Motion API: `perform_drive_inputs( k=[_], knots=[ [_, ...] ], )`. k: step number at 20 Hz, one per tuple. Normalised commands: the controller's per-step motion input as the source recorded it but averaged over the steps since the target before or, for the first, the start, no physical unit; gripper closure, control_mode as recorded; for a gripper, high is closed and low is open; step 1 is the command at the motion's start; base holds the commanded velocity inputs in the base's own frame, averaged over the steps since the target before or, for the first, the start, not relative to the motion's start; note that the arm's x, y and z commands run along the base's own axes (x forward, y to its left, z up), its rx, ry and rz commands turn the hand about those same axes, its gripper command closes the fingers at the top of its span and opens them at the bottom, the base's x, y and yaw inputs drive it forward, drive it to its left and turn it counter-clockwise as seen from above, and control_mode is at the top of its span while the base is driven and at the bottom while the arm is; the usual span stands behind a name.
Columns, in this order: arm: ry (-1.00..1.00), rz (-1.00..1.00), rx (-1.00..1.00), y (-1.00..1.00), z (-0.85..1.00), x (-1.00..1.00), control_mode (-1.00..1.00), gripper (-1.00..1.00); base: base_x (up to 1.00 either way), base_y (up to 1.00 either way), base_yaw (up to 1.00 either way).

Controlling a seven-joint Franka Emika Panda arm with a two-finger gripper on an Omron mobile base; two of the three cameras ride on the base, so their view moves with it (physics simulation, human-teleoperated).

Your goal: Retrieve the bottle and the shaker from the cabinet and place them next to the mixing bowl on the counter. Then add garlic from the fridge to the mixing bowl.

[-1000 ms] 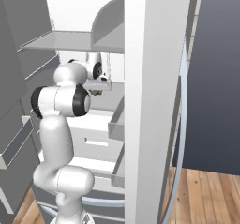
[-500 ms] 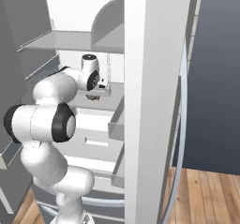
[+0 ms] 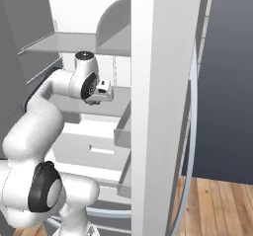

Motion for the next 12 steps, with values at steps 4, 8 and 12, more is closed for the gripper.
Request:
perform_drive_inputs(
  k=[4,8,12],
  knots=[
    [0.00,0.00,0.01,-0.02,0.75,-1.00,-1.00,1.00,0.00,0.00,0.00],
    [0.00,0.00,0.01,0.00,0.47,-1.00,-1.00,1.00,0.00,0.00,0.00],
    [0.00,0.00,0.00,0.00,0.58,-1.00,-1.00,1.00,0.00,0.00,0.00]
  ],
)
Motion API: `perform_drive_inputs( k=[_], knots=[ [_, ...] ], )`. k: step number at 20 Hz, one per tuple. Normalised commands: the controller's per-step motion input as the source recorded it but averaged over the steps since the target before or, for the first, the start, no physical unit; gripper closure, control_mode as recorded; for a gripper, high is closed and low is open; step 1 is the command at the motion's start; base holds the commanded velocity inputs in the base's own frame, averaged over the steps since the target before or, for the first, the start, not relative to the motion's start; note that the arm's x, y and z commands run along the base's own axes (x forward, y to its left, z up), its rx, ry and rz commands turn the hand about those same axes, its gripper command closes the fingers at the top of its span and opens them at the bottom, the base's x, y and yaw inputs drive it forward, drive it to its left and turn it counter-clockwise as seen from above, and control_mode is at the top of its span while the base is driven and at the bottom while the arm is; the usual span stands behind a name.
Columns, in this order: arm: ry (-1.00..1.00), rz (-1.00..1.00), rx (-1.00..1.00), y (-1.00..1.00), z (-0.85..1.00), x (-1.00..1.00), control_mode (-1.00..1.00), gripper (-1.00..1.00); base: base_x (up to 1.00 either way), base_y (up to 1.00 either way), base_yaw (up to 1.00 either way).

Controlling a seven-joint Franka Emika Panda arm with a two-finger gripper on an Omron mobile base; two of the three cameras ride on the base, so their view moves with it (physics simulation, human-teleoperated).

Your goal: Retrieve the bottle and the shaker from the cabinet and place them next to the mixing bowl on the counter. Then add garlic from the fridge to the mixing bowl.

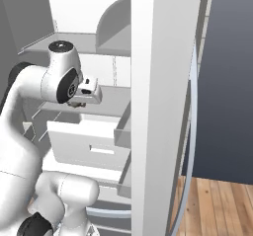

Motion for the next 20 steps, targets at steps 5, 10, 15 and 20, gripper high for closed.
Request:
perform_drive_inputs(
  k=[5,10,15,20],
  knots=[
    [0.05,-0.01,-0.01,0.02,0.25,-1.00,-1.00,1.00,0.00,0.00,0.00],
    [0.19,-0.04,-0.12,0.17,0.00,-1.00,-1.00,1.00,0.00,0.00,0.00],
    [0.08,-0.04,-0.08,0.05,0.14,-0.94,-1.00,1.00,0.00,0.00,0.00],
    [-0.02,0.00,0.01,-0.04,0.20,-0.90,-1.00,1.00,0.00,0.00,0.00]
  ],
)
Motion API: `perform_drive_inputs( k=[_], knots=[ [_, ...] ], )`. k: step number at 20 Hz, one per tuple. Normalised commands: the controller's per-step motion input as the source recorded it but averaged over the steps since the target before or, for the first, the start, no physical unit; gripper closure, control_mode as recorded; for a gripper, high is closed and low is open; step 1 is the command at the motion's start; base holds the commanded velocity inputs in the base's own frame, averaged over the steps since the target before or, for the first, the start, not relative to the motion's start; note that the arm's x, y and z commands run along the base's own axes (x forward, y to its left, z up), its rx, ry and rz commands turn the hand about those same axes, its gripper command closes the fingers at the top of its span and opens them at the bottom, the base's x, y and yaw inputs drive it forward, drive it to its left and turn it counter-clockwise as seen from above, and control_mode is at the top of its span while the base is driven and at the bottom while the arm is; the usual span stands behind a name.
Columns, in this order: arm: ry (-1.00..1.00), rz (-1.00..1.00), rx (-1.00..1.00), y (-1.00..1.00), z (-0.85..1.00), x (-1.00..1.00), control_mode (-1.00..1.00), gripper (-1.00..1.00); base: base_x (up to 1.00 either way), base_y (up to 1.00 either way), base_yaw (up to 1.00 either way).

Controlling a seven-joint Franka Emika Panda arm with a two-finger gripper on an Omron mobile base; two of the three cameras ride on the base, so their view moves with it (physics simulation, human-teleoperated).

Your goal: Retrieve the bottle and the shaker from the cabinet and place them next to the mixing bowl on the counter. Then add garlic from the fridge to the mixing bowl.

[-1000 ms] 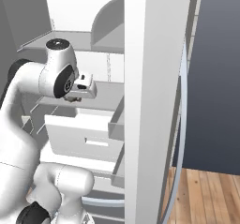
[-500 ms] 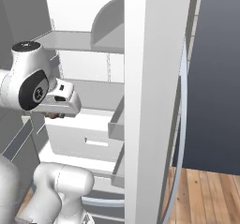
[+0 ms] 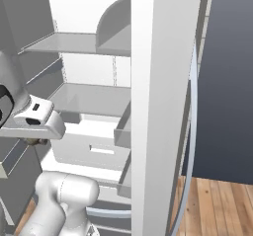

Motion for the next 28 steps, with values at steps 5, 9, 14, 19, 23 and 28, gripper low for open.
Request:
perform_drive_inputs(
  k=[5,9,14,19,23,28],
  knots=[
    [0.00,0.00,0.01,-0.03,0.02,-0.27,-1.00,1.00,0.00,0.00,0.00],
    [0.00,0.00,0.00,0.00,0.00,0.00,-1.00,1.00,0.00,0.00,0.00],
    [0.00,0.00,0.00,0.00,0.00,0.00,-1.00,1.00,0.00,0.00,0.00],
    [0.00,0.00,0.00,0.00,0.00,0.00,-1.00,1.00,0.00,0.00,0.00],
    [0.00,0.00,0.00,0.00,0.00,0.00,1.00,1.00,-0.21,0.00,0.00],
    [0.00,0.00,0.00,0.00,0.00,0.00,1.00,1.00,-1.00,0.00,0.00]
  ],
)
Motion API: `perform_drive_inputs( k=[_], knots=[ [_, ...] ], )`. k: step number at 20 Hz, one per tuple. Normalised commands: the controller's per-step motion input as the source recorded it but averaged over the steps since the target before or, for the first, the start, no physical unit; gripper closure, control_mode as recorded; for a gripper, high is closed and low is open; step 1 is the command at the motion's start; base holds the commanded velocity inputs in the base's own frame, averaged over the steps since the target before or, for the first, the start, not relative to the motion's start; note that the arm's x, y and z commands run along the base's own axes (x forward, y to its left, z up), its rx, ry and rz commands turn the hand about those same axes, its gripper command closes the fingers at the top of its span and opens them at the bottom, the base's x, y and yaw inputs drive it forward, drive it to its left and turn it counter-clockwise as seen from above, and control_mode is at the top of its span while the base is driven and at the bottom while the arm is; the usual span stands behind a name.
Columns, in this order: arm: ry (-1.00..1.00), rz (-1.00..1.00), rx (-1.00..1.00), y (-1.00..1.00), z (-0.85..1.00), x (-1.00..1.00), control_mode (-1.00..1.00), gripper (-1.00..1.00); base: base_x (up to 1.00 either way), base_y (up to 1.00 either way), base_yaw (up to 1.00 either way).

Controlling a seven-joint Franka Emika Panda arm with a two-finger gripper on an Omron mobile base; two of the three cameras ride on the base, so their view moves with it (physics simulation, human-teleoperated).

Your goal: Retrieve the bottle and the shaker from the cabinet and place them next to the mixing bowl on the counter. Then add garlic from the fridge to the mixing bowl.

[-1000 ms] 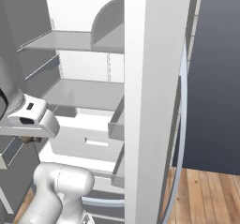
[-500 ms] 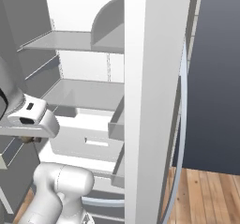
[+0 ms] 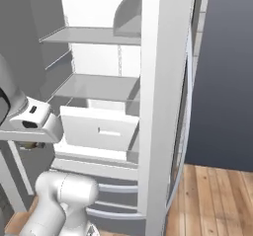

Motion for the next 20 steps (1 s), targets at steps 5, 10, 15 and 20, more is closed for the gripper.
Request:
perform_drive_inputs(
  k=[5,10,15,20],
  knots=[
    [0.00,0.00,0.00,0.00,0.00,0.00,1.00,1.00,-0.98,0.00,-0.10],
    [0.00,0.00,0.00,0.00,0.00,0.00,1.00,1.00,-0.31,0.00,-0.55],
    [0.00,0.00,0.00,0.00,0.00,0.00,1.00,1.00,-0.08,0.00,-0.93],
    [0.00,0.00,0.00,0.00,0.00,0.00,1.00,1.00,0.00,0.00,-0.96]
  ],
)
